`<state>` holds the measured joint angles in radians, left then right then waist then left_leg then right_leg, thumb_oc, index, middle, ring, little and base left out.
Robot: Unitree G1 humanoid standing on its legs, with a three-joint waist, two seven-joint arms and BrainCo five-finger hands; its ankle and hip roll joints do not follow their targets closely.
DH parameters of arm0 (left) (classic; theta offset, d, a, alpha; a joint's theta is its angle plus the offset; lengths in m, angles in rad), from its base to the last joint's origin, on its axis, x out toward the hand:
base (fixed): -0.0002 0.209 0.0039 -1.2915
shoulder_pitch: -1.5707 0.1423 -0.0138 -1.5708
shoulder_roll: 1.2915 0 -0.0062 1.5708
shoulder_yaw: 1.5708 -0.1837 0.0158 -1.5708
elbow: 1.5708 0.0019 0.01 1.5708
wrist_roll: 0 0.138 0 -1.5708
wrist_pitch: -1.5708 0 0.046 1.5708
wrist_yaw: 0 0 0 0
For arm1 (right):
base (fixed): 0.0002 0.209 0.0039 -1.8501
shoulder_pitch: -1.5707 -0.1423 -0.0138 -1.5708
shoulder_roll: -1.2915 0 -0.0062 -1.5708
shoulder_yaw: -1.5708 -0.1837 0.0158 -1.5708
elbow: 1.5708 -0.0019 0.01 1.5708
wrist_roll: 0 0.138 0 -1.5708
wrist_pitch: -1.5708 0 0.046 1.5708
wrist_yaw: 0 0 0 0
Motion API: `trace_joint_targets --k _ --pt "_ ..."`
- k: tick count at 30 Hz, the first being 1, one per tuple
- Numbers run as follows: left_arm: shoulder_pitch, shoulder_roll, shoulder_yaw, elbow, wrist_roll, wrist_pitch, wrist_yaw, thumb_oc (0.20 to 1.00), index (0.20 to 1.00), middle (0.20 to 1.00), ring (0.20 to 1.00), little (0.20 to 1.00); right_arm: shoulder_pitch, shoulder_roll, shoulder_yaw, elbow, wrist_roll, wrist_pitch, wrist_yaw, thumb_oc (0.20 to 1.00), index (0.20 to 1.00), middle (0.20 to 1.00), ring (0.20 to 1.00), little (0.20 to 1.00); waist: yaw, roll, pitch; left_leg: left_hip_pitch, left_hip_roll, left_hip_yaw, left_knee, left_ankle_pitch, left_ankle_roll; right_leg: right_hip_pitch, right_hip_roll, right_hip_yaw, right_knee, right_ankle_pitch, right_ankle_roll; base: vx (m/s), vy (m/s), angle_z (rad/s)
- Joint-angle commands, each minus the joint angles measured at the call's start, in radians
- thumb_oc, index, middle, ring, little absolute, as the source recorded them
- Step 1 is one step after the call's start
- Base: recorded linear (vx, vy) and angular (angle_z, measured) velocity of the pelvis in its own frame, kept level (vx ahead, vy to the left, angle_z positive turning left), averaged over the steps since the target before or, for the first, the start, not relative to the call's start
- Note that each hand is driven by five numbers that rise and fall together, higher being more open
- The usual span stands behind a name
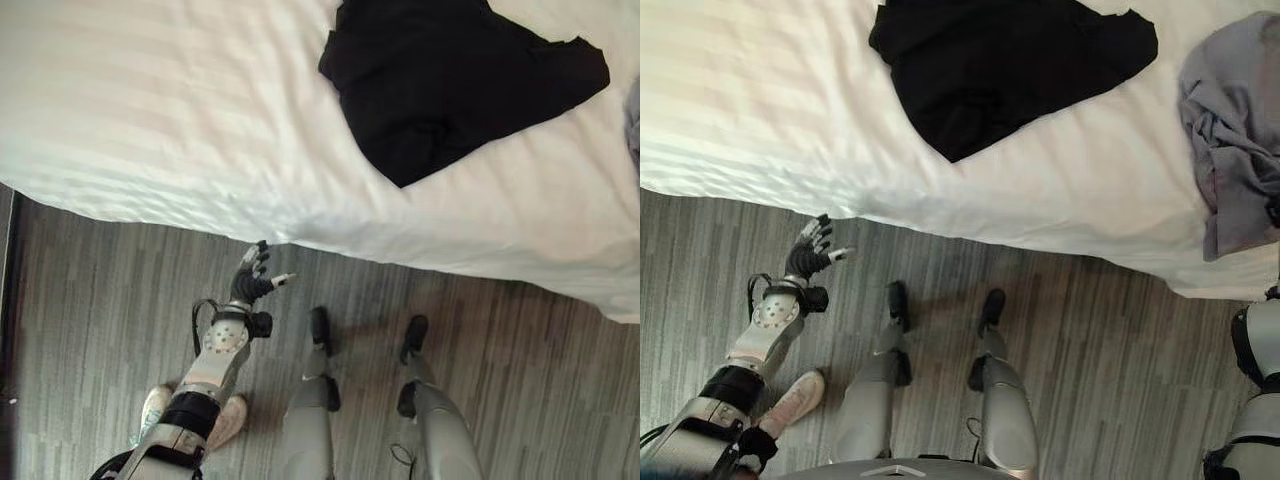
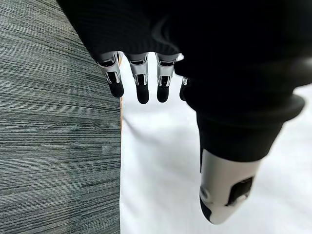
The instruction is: Pick up bed clothes into laundry basket.
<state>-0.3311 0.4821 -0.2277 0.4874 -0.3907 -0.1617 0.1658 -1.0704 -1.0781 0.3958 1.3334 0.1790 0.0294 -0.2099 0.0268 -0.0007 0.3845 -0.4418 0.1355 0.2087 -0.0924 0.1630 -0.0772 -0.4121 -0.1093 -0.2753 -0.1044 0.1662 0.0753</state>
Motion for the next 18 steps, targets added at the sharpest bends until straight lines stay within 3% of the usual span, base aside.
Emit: trace_joint_targets --k 1,10,11,12,18 --pt "-0.069 0.040 -0.015 0.012 -0.044 -0.032 -0.013 1.000 1.000 1.000 1.000 1.000 -0.048 -0.020 0.032 -0.066 0.111 -0.039 0.019 1.000 1.000 1.000 1.000 1.000 -0.009 -0.004 0.019 0.091 0.065 0.032 0.005 -0.028 -0.146 -0.004 0.000 0.001 0.017 -0.053 0.099 -0.01 -0.003 -0.05" --pt "-0.208 0.059 -0.047 0.146 -0.068 -0.020 -0.019 1.000 1.000 1.000 1.000 1.000 -0.004 0.039 -0.019 -0.110 0.212 -0.041 0.049 1.000 1.000 1.000 1.000 1.000 -0.029 -0.002 0.017 0.114 0.069 0.037 0.005 -0.032 -0.147 0.013 -0.006 0.001 0.017 -0.049 0.097 0.00 0.000 0.00" --pt "-0.233 0.061 -0.055 0.168 -0.076 -0.018 -0.024 1.000 1.000 1.000 1.000 1.000 -0.029 0.041 -0.006 -0.084 0.204 -0.040 0.050 0.247 0.247 0.247 0.247 0.247 -0.028 -0.002 0.019 0.115 0.069 0.038 0.005 -0.030 -0.149 0.014 -0.006 0.001 0.017 -0.047 0.096 0.00 0.000 0.00" --pt "-0.234 0.060 -0.055 0.169 -0.077 -0.018 -0.024 1.000 1.000 1.000 1.000 1.000 -0.032 0.041 -0.004 -0.082 0.205 -0.040 0.051 0.200 0.200 0.200 0.200 0.200 -0.028 -0.002 0.020 0.116 0.069 0.038 0.005 -0.030 -0.149 0.014 -0.006 0.001 0.017 -0.047 0.096 0.00 0.000 0.00" --pt "-0.259 0.044 -0.070 0.201 -0.072 -0.012 -0.020 1.000 1.000 1.000 1.000 1.000 -0.076 0.044 -0.017 -0.016 0.206 -0.021 0.031 0.200 0.200 0.200 0.200 0.200 -0.032 0.004 0.027 0.112 0.070 0.035 0.005 -0.024 -0.151 0.013 -0.009 0.002 0.017 -0.044 0.097 0.00 0.000 0.00"
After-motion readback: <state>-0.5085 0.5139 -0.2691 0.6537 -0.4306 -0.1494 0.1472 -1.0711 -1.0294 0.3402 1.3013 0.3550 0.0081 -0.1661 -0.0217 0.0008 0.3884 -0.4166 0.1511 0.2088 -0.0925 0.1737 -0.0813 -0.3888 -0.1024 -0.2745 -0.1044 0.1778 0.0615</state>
